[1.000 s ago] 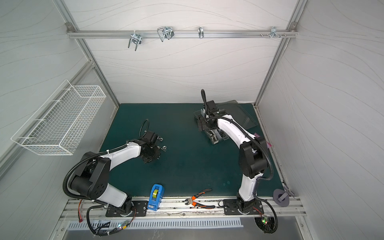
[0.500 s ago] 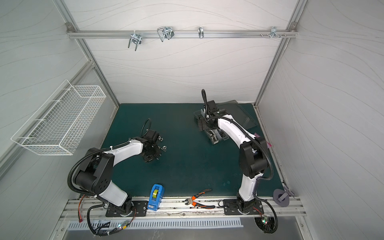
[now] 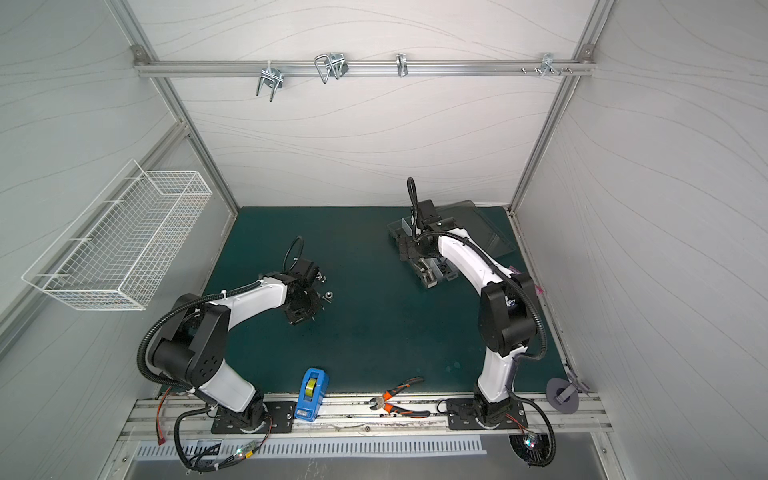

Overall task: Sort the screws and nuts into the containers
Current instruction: 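Lower the left gripper onto a silver screw while the right gripper hovers, then carry the silver screw with the left gripper to the organizer while the right arm withdraws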

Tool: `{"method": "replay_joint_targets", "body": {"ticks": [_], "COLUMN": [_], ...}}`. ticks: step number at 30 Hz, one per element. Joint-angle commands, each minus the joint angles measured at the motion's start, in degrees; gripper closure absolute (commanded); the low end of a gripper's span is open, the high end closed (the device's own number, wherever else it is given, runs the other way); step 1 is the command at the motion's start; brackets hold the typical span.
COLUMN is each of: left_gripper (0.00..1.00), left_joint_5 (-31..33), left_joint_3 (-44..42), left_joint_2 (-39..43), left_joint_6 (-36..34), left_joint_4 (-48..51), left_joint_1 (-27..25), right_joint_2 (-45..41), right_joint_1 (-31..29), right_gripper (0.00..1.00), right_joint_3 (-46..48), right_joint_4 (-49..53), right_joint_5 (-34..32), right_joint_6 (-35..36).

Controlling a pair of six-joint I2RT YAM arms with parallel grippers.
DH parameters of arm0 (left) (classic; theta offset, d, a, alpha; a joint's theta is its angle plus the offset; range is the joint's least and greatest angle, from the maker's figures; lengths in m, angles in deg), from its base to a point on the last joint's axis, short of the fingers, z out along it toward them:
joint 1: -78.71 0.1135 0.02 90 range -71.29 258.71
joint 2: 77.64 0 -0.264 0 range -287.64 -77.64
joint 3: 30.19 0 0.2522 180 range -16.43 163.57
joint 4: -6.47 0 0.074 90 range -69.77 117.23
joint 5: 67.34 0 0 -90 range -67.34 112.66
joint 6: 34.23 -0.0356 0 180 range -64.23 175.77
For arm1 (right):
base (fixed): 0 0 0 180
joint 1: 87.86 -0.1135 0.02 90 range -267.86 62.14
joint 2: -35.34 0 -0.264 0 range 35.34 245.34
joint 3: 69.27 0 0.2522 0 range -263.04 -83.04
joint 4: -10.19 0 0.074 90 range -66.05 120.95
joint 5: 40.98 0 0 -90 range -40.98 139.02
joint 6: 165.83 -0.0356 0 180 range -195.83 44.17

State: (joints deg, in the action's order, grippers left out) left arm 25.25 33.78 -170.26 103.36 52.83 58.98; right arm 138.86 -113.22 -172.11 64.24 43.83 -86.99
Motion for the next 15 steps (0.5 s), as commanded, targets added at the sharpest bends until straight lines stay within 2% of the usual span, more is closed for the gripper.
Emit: {"method": "replay_joint_targets", "body": {"ticks": [1,9,15], "left_gripper": [1.0,1.0,1.0], "left_joint_5": [-0.04,-0.35,-0.06], "left_joint_3": [0.76,0.83,2.09], "left_joint_2": [-0.02,0.66,4.44], "left_joint_6": [-0.16,-0.86,-2.37], "left_joint_4": [1.39,1.98,1.77], "left_joint_1": [-0.31,-0.31,-1.05], "right_joint_2": [-1.92,-1.97,-2.19], "right_joint_1": [0.27,0.31,0.56], "right_gripper": [0.01,0.01,0.01], "right_joint_3": [0.48,0.33,1.15], "right_joint_4": [-0.18,-0.39,-0.47], "right_joint_5": [0.82,0.66,-0.69], "right_joint_6": [-0.45,-0.66,-1.1]}}
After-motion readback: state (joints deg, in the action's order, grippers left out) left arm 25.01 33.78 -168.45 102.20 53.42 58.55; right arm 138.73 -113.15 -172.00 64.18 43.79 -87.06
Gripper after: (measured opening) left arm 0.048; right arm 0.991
